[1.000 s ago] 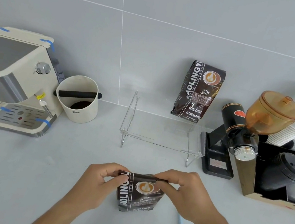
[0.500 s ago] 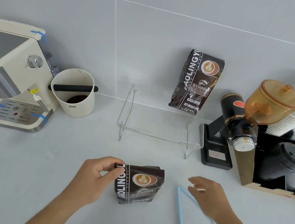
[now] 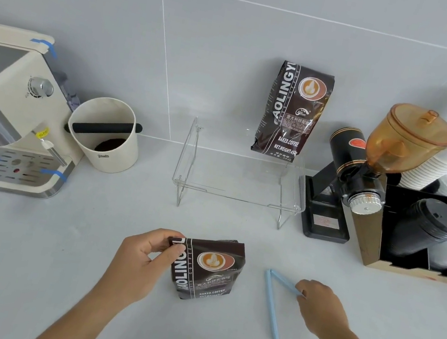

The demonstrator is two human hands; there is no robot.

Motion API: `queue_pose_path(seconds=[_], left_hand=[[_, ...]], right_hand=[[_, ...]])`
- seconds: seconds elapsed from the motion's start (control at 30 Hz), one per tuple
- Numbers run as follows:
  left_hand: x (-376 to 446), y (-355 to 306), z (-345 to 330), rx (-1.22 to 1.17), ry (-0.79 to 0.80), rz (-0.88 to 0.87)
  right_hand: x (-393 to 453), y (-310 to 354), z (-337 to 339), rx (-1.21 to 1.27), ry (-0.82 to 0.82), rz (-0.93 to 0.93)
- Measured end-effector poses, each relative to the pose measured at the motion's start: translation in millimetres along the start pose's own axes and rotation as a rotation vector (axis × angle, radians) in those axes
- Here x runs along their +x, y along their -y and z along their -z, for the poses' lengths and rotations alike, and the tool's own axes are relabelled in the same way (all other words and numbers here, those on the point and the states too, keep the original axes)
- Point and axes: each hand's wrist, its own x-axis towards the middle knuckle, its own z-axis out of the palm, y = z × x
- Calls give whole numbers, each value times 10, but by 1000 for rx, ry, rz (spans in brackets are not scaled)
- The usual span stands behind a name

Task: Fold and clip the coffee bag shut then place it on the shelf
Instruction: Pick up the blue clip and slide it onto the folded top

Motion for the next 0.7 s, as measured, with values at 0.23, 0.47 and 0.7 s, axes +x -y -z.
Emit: queue_pose_path(seconds=[0.23,0.47,0.7], left_hand=[[25,35,-6,-39,28,-12],[55,70,-55,-52,3,-29],[26,68,-141,-144,32,-18]], right_hand=[[-60,196,308,199,-175,124],[-204,558,860,480,-352,370],[-399,973,1293,559,-419,600]])
